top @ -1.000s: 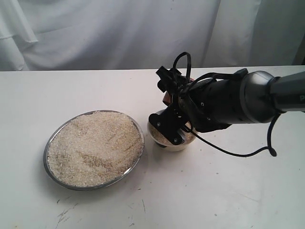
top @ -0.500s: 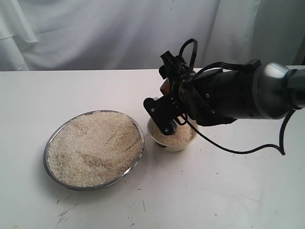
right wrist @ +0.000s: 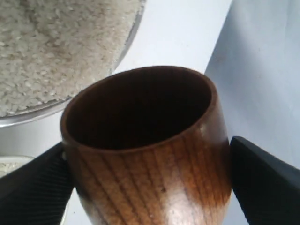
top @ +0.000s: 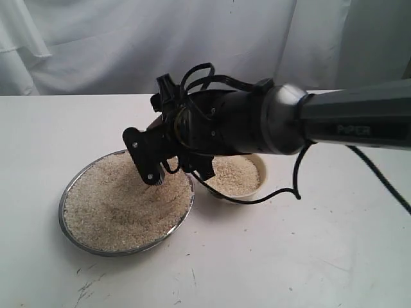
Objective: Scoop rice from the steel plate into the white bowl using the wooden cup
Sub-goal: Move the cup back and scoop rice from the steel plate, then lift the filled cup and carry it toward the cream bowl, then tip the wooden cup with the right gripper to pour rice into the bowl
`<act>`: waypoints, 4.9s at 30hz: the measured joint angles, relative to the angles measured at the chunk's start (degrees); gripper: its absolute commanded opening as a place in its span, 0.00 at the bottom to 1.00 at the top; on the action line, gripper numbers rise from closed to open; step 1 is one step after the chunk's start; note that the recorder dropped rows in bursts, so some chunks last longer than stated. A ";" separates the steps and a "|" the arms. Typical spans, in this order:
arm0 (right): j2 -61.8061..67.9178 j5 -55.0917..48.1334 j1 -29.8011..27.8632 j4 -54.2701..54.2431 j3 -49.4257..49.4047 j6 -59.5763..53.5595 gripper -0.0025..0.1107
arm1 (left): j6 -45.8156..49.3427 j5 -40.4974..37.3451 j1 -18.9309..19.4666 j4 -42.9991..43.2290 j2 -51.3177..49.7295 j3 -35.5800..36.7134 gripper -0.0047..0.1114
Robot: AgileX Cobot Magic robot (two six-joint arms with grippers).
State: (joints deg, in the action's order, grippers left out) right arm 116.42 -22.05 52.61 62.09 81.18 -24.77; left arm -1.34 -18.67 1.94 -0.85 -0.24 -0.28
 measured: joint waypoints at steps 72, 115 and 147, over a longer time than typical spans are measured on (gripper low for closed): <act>13.99 -18.91 0.12 -67.58 22.35 -41.86 0.02 | 0.00 0.00 0.00 0.00 0.00 0.00 0.04; 0.41 -33.76 -13.29 -61.41 22.35 -30.78 0.02 | 0.00 0.00 0.00 0.00 0.00 0.00 0.04; -0.89 -25.14 -12.04 -34.45 7.18 -35.33 0.02 | 0.00 0.00 0.00 0.00 0.00 0.00 0.04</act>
State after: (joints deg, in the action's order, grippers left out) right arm 115.53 -47.19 40.57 27.64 88.36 -60.10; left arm -1.34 -18.67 1.94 -0.85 -0.24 -0.28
